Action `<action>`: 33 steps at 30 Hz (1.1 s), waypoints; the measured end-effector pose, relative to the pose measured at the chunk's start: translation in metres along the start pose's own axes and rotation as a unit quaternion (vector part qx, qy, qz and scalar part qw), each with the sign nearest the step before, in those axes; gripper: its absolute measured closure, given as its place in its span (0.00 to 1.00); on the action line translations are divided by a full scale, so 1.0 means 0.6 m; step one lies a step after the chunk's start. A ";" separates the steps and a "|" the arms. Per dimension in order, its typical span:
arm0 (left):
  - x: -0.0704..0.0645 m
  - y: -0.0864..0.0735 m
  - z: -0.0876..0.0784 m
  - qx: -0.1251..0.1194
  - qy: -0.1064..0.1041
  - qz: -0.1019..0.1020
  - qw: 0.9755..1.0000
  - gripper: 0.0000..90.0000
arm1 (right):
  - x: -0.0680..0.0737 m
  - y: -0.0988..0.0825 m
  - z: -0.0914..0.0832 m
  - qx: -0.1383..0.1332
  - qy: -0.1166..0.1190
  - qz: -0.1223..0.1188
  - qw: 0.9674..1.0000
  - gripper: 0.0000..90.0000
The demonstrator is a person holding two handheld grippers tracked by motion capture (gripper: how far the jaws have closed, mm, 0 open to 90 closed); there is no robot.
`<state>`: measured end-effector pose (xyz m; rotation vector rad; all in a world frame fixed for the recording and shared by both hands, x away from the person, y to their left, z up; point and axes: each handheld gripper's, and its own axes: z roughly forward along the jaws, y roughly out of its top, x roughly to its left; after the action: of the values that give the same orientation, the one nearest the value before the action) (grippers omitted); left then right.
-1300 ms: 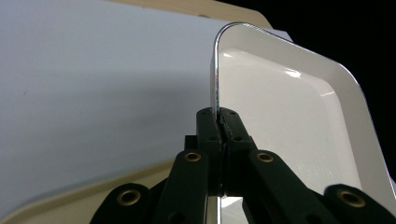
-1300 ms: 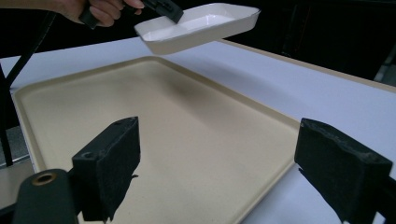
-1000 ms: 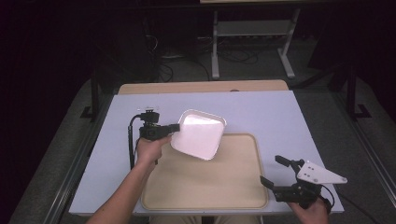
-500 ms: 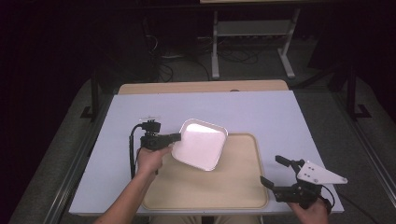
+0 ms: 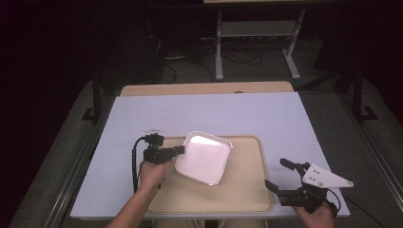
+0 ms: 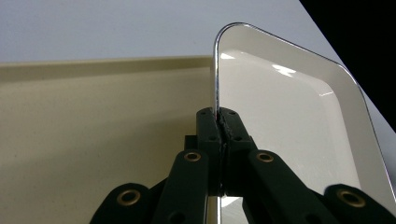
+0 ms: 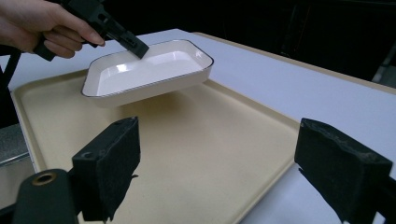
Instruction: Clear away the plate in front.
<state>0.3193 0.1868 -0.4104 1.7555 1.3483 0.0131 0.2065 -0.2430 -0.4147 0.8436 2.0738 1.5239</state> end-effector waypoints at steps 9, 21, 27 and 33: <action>0.002 -0.021 -0.002 0.004 0.012 -0.008 1.000 0.99 | 0.000 0.000 0.000 0.000 -0.001 0.000 1.000 0.15; 0.012 -0.054 0.003 0.012 0.055 -0.028 0.998 0.99 | -0.001 0.000 0.001 0.000 0.003 0.000 1.000 0.15; 0.014 -0.059 0.007 0.010 0.069 -0.039 0.997 0.99 | 0.000 0.000 0.002 -0.001 0.006 -0.002 1.000 0.15; 0.014 -0.063 0.011 0.006 0.082 -0.045 0.996 0.99 | 0.002 0.001 0.004 0.001 0.011 -0.007 1.000 0.15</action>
<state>0.2971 0.1895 -0.4425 1.7326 1.5470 0.1027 0.2072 -0.2403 -0.4148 0.8156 2.0920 1.5318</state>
